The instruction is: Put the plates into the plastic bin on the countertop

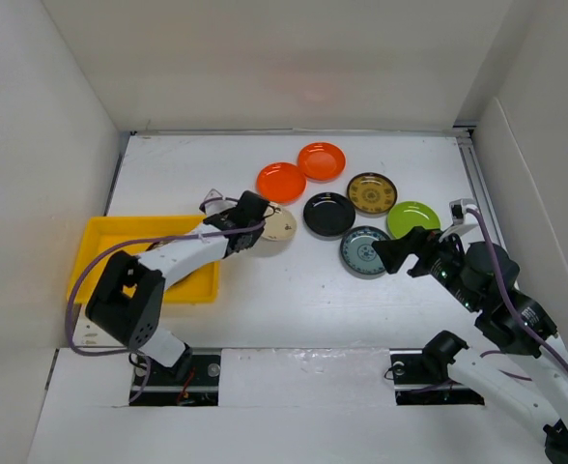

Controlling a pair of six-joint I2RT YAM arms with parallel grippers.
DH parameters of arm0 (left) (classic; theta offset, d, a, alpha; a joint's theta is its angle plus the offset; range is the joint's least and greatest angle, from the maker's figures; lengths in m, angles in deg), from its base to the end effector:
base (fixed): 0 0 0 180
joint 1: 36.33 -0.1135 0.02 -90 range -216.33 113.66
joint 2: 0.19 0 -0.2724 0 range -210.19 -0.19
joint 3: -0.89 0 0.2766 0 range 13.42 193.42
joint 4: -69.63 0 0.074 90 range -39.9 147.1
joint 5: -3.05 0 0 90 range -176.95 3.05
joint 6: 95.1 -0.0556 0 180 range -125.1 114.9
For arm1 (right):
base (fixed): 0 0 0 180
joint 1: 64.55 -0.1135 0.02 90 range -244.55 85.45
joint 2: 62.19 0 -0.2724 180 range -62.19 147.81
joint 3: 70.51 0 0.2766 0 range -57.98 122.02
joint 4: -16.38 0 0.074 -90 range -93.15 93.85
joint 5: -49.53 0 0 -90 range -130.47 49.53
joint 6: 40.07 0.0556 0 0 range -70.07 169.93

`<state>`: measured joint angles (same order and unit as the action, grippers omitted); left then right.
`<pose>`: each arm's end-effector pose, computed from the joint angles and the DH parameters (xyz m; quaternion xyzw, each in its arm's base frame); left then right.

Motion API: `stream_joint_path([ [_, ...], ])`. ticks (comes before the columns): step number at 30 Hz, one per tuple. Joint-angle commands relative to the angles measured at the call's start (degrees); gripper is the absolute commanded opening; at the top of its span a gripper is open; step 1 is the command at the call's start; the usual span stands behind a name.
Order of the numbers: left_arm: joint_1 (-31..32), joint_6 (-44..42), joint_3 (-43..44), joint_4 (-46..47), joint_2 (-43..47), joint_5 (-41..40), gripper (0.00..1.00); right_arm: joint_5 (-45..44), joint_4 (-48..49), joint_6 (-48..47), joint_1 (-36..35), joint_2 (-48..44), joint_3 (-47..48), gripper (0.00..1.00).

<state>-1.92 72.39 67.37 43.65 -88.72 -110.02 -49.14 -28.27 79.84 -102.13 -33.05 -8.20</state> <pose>0.3036 -0.1816 0.1889 -0.4025 0.8246 -0.1862 0.3512 0.1161 0.0787 0.3718 -0.0039 0.7735 0.3019 0.5572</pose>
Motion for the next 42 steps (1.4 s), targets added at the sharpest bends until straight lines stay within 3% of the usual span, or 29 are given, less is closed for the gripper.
stream_joint_path([
  [1,-2.4,-2.1,4.9,-8.4,6.7,-5.4,0.0,0.3,0.6,-1.2,-0.1,-0.9,2.1,1.0],
  [6,-9.7,-3.2,4.9,-14.7,12.7,-4.4,0.0,-0.2,0.6,-1.7,-0.1,-0.9,2.6,1.0],
  [13,-21.2,-0.9,-5.5,-19.8,28.2,-4.9,0.0,1.0,1.2,-3.4,-0.1,-0.4,3.1,1.0],
  [17,-32.2,-4.8,-10.0,-22.0,33.2,-4.3,0.0,3.7,1.7,-3.9,-0.1,0.1,3.1,1.0],
  [24,-33.2,1.2,-16.8,-29.6,43.7,-7.3,0.0,6.6,1.0,-4.9,-0.1,-0.4,3.1,1.0],
  [32,-33.2,0.6,-22.5,-22.9,38.6,-5.6,0.0,7.8,-0.1,-5.6,-0.1,-2.6,3.7,1.0],
  [35,-33.2,-0.8,-22.5,-21.4,38.6,-5.6,0.17,7.8,-0.8,-6.2,-0.1,-2.1,5.0,1.0],
  [39,-33.2,-5.3,-18.0,-21.3,38.6,-4.4,0.59,7.8,-1.3,-6.2,-0.1,-2.6,5.0,1.0],
  [40,-33.2,-7.2,-15.8,-21.4,39.4,-3.7,0.8,7.8,-1.3,-6.2,-0.1,-2.6,5.0,1.0],
  [42,-31.2,-9.8,-13.3,-20.6,40.2,-3.2,1.0,7.8,-1.3,-6.2,-0.1,-2.6,5.5,1.0],
])
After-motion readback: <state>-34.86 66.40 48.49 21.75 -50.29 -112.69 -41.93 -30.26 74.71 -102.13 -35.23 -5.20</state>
